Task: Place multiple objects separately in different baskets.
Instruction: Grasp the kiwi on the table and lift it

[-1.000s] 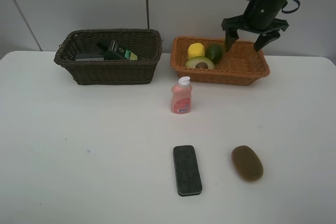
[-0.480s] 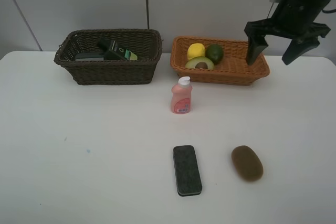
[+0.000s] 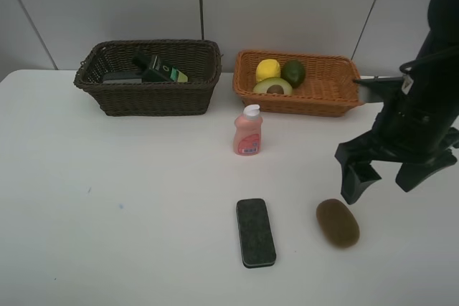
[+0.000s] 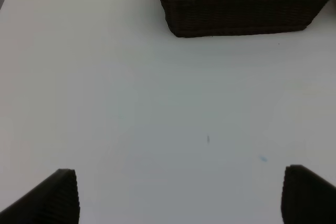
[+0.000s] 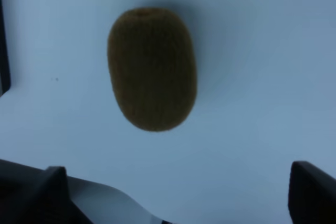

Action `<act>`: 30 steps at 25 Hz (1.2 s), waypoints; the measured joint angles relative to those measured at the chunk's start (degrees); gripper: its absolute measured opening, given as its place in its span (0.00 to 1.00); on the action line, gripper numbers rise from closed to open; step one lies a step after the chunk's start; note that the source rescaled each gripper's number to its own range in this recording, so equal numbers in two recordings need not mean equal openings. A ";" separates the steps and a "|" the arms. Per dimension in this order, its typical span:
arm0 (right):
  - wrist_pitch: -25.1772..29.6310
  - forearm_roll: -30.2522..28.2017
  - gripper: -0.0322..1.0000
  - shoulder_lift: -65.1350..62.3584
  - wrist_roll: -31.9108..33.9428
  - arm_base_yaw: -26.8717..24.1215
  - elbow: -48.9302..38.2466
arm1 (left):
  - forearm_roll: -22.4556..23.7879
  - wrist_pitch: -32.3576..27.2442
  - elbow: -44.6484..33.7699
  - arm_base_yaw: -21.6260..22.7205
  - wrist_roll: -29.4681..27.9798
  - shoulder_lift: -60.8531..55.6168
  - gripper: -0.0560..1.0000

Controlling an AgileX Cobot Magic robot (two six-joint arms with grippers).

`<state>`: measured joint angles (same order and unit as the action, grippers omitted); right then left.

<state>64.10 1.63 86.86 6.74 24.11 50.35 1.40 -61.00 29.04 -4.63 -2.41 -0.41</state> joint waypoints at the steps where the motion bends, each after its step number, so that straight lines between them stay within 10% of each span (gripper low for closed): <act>1: -1.87 0.35 0.98 0.00 0.00 0.25 -1.29 | 0.00 0.00 0.00 0.00 0.00 0.00 1.00; 30: -26.40 5.65 0.98 15.00 -4.90 0.31 -9.67 | 0.00 0.00 0.00 0.00 0.00 0.00 1.00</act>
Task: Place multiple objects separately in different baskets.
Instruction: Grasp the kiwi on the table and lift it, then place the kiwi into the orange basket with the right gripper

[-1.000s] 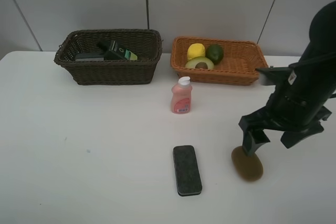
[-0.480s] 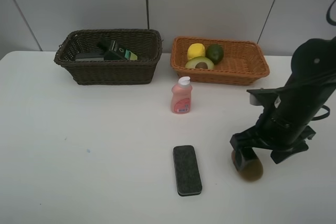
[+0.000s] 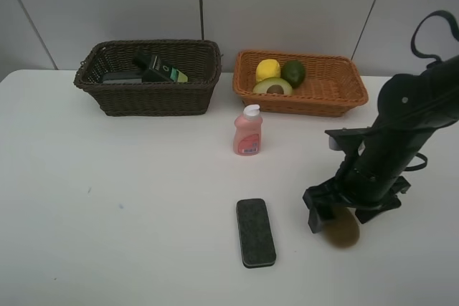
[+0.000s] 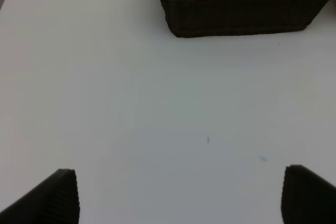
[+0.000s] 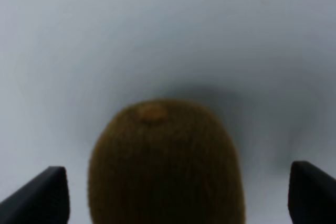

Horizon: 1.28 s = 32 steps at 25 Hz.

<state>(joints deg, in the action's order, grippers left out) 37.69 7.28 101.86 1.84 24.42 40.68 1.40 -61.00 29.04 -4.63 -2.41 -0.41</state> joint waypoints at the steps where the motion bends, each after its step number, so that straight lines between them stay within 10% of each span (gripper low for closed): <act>1: -0.34 0.00 0.98 0.89 0.00 0.00 0.00 | 0.00 0.00 0.00 0.00 0.00 0.00 1.00; 7: 0.08 -0.23 0.95 2.47 0.00 0.00 0.55 | 0.00 0.00 0.00 0.00 0.00 0.00 1.00; 11: 0.32 -0.75 0.42 2.78 0.00 0.00 0.55 | 0.00 0.00 0.00 0.00 0.00 0.00 1.00; 20: 7.30 -2.12 0.39 1.45 0.00 0.00 5.39 | 0.00 0.00 0.00 0.00 0.00 0.00 1.00; 32: 23.00 -9.56 0.39 13.75 0.12 -12.09 47.29 | 0.00 0.00 0.00 0.00 0.00 0.00 1.00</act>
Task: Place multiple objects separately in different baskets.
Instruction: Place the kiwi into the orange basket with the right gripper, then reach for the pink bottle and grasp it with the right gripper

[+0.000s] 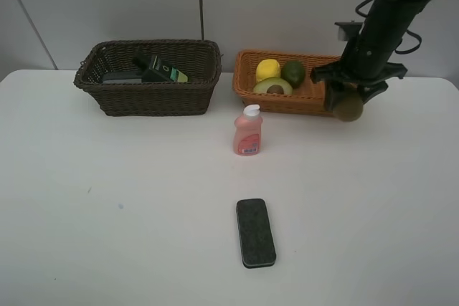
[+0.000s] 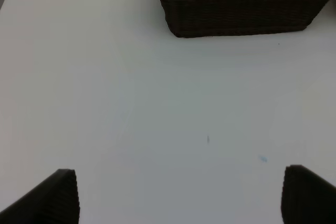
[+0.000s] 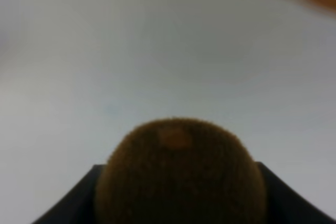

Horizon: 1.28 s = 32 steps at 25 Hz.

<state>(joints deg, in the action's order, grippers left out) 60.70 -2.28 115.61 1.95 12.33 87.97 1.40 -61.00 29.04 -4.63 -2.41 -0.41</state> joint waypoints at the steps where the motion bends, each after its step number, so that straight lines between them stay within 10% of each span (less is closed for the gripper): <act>1: 0.92 -0.07 0.39 2.47 -0.06 -0.99 4.58 | 0.00 0.00 0.00 0.00 0.00 0.00 1.00; 11: 7.72 -3.36 0.40 21.18 -0.06 -2.92 35.25 | 0.00 0.00 0.00 0.00 0.00 0.00 1.00; 16: 8.80 -3.55 0.92 21.79 -0.31 -2.97 36.36 | 0.00 0.00 0.00 0.00 0.00 0.00 1.00; 25: 9.00 0.29 0.98 15.03 -4.20 -0.70 34.85 | 0.00 0.00 0.00 0.00 0.00 0.00 1.00; 32: 8.95 0.92 1.00 3.10 -19.98 11.45 26.29 | 0.00 0.00 0.00 0.00 0.00 0.00 1.00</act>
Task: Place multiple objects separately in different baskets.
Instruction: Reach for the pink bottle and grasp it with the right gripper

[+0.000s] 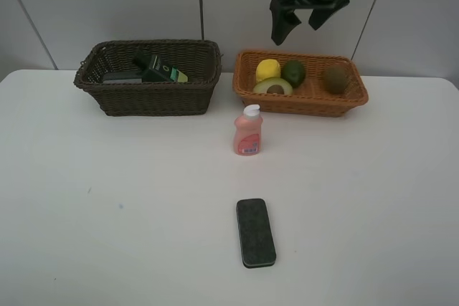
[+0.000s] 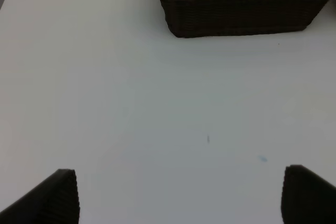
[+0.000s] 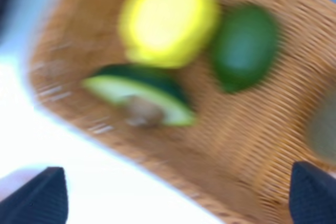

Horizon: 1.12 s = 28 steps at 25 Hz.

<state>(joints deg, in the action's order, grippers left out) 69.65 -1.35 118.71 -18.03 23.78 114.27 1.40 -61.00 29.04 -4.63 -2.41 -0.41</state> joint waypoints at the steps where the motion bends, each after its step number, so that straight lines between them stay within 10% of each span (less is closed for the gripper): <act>1: -0.03 0.33 1.00 -1.05 -2.44 2.04 -1.81 | 0.00 0.00 0.00 0.00 0.00 0.00 1.00; 10: 0.47 0.41 1.00 -1.93 -13.64 13.38 -13.70 | 0.00 0.00 0.00 0.00 0.00 0.00 1.00; 28: -0.83 -0.04 1.00 3.74 -15.18 13.33 -14.19 | 0.00 0.00 0.00 0.00 0.00 0.00 1.00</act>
<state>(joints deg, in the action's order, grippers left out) 68.82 -1.39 122.45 -33.21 37.12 100.08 1.40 -61.00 29.04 -4.63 -2.41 -0.41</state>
